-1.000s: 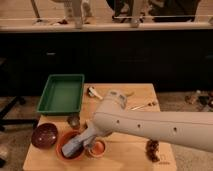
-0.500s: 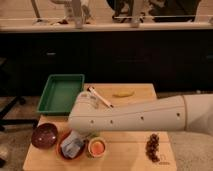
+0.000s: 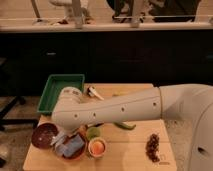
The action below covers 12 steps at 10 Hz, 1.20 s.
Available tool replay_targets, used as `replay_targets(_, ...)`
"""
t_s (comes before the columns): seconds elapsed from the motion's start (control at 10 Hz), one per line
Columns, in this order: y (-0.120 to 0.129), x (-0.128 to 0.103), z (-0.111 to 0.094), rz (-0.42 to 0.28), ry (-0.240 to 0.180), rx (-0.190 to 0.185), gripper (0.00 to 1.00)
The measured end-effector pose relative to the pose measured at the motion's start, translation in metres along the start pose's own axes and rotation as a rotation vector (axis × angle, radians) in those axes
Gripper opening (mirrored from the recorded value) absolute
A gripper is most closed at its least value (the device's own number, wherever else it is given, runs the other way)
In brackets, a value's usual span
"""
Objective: Place towel in purple bowl
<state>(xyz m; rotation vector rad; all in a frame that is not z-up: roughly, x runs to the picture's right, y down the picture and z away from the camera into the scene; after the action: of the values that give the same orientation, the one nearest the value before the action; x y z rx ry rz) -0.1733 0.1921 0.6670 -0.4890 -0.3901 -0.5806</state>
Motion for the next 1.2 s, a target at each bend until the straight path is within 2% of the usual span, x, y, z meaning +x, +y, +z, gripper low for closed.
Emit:
replay_targets(0.2, -0.009, -0.004, 0.004, -0.004, -0.006, 0.0, 0.0)
replay_targets(0.9, -0.009, -0.003, 0.006, -0.013, -0.01, -0.001, 0.0)
replay_targets(1.1, -0.022, -0.016, 0.01, -0.043, -0.021, 0.004, 0.0)
replay_targets(1.2, -0.036, -0.03, 0.013, -0.067, -0.029, 0.009, 0.0)
